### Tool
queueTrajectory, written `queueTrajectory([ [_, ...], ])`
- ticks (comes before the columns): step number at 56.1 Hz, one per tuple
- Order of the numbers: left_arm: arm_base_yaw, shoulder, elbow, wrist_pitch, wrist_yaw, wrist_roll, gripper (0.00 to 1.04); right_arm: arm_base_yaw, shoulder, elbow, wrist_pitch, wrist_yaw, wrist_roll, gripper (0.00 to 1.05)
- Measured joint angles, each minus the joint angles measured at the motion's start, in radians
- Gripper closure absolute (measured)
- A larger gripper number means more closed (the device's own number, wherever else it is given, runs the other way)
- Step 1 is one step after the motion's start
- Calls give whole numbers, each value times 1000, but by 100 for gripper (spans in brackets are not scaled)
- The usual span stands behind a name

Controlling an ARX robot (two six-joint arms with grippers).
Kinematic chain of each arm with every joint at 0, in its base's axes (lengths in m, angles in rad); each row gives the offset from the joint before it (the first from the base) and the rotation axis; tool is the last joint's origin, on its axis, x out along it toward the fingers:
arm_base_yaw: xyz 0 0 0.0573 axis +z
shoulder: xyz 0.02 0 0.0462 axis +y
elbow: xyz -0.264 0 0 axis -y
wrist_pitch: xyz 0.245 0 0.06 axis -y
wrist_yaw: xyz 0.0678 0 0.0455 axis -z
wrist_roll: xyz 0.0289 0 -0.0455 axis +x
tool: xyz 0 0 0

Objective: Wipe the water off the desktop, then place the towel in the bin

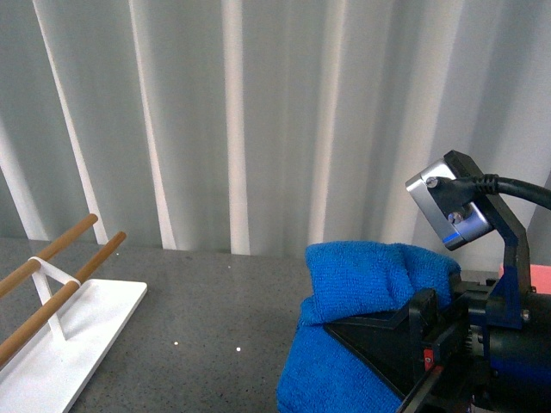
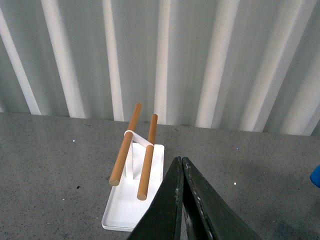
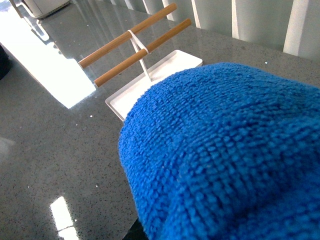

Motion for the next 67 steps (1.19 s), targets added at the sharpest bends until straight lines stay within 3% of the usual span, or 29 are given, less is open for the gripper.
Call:
queueTrajectory([
  [15,0,-66,0,-68,0,0,101,2,12,-16,2,5,-11,99],
  [20,0,-186,0,-223,2,0,101,4,13,-17,2,9,-12,99],
  [35,0,-231,0,-239,2,0,101,13,26,-18,16,16,-12,99],
  [44,0,-231,0,-240,2,0,76,17,43,-21,7,44,-7,99],
  [60,0,-231,0,-240,2,0,29,24,234,61,-417,292,-139,99],
  [67,0,-231,0,-240,2,0,10,11,315,109,-531,394,-190,99],
])
